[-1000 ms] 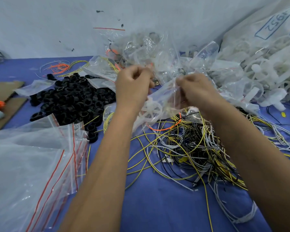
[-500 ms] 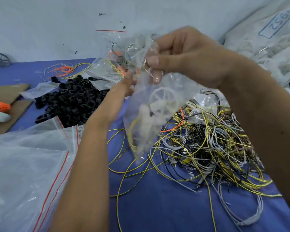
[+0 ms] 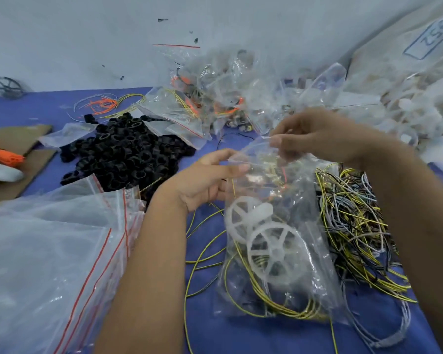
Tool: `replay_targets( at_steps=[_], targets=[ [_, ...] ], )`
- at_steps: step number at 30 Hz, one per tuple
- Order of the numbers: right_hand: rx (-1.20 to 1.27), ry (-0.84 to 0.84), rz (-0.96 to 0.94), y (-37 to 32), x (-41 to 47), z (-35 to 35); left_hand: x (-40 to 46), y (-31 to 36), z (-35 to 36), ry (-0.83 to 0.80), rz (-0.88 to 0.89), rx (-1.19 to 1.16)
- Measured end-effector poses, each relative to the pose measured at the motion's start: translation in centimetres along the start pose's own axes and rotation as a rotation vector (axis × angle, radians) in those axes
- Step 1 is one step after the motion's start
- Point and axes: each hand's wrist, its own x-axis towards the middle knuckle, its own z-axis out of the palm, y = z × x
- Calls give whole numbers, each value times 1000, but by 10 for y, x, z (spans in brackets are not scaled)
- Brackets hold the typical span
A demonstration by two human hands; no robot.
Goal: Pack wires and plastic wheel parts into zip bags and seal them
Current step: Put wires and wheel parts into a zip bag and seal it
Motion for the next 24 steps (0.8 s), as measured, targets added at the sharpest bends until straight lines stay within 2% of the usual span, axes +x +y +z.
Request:
replay_targets(
  at_steps=[5, 10, 14, 18, 20, 24],
  targets=[
    [46, 207, 36, 28, -29, 13, -4, 2, -17, 88, 94, 25],
    [248, 138, 18, 35, -40, 13, -17, 3, -39, -7, 98, 63],
    [232, 96, 27, 31, -31, 7, -23, 3, -48, -92, 133, 57],
    [252, 143, -28, 27, -17, 4, -22, 3, -49, -78, 109, 106],
    [348, 230, -55, 29, -12, 10, -20, 2, -49, -30, 114, 134],
    [572, 628, 36, 34, -8, 39, -15, 0, -48, 74, 151, 148]
  ],
)
